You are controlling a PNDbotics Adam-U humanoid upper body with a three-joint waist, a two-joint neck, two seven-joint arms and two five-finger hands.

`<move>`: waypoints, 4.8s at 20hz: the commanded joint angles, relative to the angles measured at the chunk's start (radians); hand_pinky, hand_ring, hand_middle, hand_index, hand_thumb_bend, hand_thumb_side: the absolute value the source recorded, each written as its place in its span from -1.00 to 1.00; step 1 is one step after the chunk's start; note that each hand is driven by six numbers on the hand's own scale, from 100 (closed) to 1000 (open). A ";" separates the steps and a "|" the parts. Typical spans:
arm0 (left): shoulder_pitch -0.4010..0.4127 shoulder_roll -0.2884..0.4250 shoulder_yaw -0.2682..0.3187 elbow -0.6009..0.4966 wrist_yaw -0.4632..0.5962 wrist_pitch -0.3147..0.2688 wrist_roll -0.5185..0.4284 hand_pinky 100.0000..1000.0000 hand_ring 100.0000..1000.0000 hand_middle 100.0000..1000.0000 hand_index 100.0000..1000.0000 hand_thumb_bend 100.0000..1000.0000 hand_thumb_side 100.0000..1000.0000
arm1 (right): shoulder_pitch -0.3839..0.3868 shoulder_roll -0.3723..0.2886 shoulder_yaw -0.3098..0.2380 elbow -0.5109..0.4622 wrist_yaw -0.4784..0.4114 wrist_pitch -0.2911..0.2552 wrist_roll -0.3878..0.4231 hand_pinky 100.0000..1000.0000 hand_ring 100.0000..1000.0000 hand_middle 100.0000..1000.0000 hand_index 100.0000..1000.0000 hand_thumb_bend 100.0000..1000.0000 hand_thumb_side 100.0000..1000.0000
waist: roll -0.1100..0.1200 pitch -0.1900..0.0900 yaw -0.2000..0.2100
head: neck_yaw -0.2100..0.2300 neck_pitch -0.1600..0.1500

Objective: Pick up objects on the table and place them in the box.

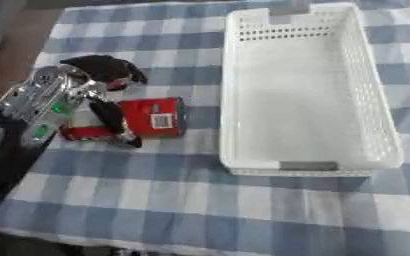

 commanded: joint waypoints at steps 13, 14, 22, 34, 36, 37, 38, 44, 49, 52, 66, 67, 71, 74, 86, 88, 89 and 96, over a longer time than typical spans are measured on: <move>-0.007 0.071 -0.049 0.037 -0.147 -0.089 -0.001 0.17 0.33 0.45 0.64 0.23 -0.48 | -0.022 -0.014 -0.004 -0.024 0.003 0.002 0.004 0.13 0.40 0.23 0.70 -1.00 1.00 | 0.007 -0.007 -0.012 | 0.010 -0.004; -0.006 0.074 -0.051 0.026 -0.155 -0.085 0.014 0.20 0.36 0.46 0.66 0.29 -0.47 | -0.022 -0.014 -0.003 -0.023 0.003 0.001 0.005 0.13 0.40 0.23 0.70 -1.00 1.00 | 0.008 -0.007 -0.012 | 0.010 -0.004; 0.003 0.075 -0.066 0.028 -0.150 -0.066 0.166 -0.25 -0.10 -0.03 0.22 -0.75 -1.00 | -0.022 -0.014 -0.004 -0.023 0.004 0.001 0.007 0.13 0.39 0.23 0.70 -1.00 1.00 | 0.010 -0.007 -0.014 | 0.014 -0.004; -0.043 0.121 -0.002 0.025 -0.205 -0.048 0.197 -0.73 -0.44 -0.29 0.08 -0.58 -0.97 | -0.015 -0.017 -0.009 -0.020 0.011 0.005 0.002 0.13 0.39 0.23 0.69 -1.00 1.00 | 0.009 -0.016 -0.008 | 0.017 -0.004; -0.057 0.143 0.006 0.010 -0.222 -0.052 0.173 -0.70 -0.43 -0.28 0.07 -0.59 -0.94 | -0.013 -0.017 -0.009 -0.020 0.012 0.005 0.002 0.13 0.39 0.23 0.69 -1.00 1.00 | 0.010 -0.018 -0.009 | 0.015 -0.004; -0.064 0.154 0.009 0.003 -0.231 -0.055 0.163 -0.68 -0.42 -0.28 0.07 -0.60 -0.93 | -0.013 -0.017 -0.009 -0.019 0.012 0.005 0.002 0.13 0.39 0.23 0.69 -1.00 1.00 | 0.011 -0.020 -0.009 | 0.015 -0.004; -0.073 0.168 0.012 -0.005 -0.241 -0.059 0.153 -0.65 -0.41 -0.27 0.06 -0.60 -0.92 | -0.012 -0.017 -0.009 -0.019 0.012 0.005 0.002 0.13 0.39 0.23 0.69 -1.00 1.00 | 0.011 -0.021 -0.009 | 0.015 -0.004; -0.128 0.229 0.017 -0.051 -0.285 -0.095 0.115 -0.56 -0.38 -0.23 0.10 -0.64 -0.86 | -0.010 -0.017 -0.008 -0.018 0.012 0.005 0.004 0.13 0.39 0.22 0.68 -1.00 1.00 | 0.013 -0.032 -0.012 | 0.014 -0.004; -0.187 0.268 0.008 -0.082 -0.303 -0.134 0.101 -0.48 -0.36 -0.19 0.11 -0.67 -0.84 | -0.009 -0.016 -0.009 -0.016 0.012 0.006 0.005 0.13 0.39 0.22 0.68 -1.00 1.00 | 0.015 -0.040 -0.015 | 0.015 -0.004; -0.221 0.279 0.000 -0.099 -0.305 -0.155 0.098 -0.46 -0.35 -0.18 0.12 -0.66 -0.81 | -0.008 -0.016 -0.008 -0.015 0.011 0.007 0.006 0.13 0.38 0.22 0.68 -1.00 1.00 | 0.016 -0.043 -0.016 | 0.014 -0.004; -0.432 0.178 -0.098 -0.141 -0.235 -0.256 0.124 -0.47 -0.30 -0.19 0.12 -0.65 -0.67 | -0.013 -0.010 -0.012 -0.017 0.012 0.011 -0.006 0.13 0.39 0.22 0.67 -1.00 1.00 | 0.022 -0.056 -0.037 | 0.017 -0.004; -0.448 0.172 -0.108 -0.141 -0.231 -0.267 0.120 -0.46 -0.30 -0.19 0.12 -0.65 -0.67 | -0.014 -0.009 -0.012 -0.017 0.011 0.012 -0.009 0.13 0.39 0.22 0.67 -1.00 1.00 | 0.024 -0.058 -0.040 | 0.018 -0.004; -0.508 0.133 -0.153 -0.141 -0.206 -0.311 0.106 -0.46 -0.30 -0.19 0.12 -0.64 -0.63 | -0.023 -0.007 -0.012 -0.020 0.009 0.020 -0.024 0.13 0.39 0.22 0.66 -1.00 1.00 | 0.029 -0.062 -0.058 | 0.024 -0.004; -0.552 0.103 -0.197 -0.141 -0.171 -0.349 0.094 -0.46 -0.30 -0.20 0.11 -0.64 -0.63 | -0.029 -0.006 -0.009 -0.023 0.008 0.023 -0.027 0.12 0.39 0.22 0.66 -1.00 1.00 | 0.034 -0.064 -0.072 | 0.027 -0.004; -0.663 0.052 -0.316 -0.141 -0.051 -0.449 0.092 -0.12 -0.08 -0.10 0.23 -0.39 -0.28 | -0.041 -0.007 -0.001 -0.029 0.000 0.023 -0.017 0.12 0.38 0.22 0.66 -1.00 1.00 | 0.052 -0.064 -0.103 | 0.026 -0.004; -0.670 0.048 -0.333 -0.139 -0.022 -0.460 0.120 -0.01 0.01 -0.02 0.32 -0.29 -0.17 | -0.044 -0.008 0.001 -0.030 -0.001 0.023 -0.015 0.12 0.38 0.22 0.65 -1.00 1.00 | 0.054 -0.062 -0.108 | 0.025 -0.004; -0.672 0.047 -0.340 -0.135 -0.013 -0.465 0.130 0.08 0.07 0.03 0.38 -0.24 -0.10 | -0.046 -0.008 0.001 -0.030 -0.002 0.022 -0.014 0.12 0.38 0.22 0.66 -1.00 1.00 | 0.055 -0.061 -0.110 | 0.025 -0.004; -0.678 0.047 -0.371 -0.097 0.032 -0.497 0.174 0.51 0.50 0.50 0.75 -0.10 0.27 | -0.047 -0.010 0.002 -0.032 -0.003 0.022 -0.010 0.12 0.37 0.22 0.65 -1.00 1.00 | 0.057 -0.059 -0.111 | 0.025 -0.004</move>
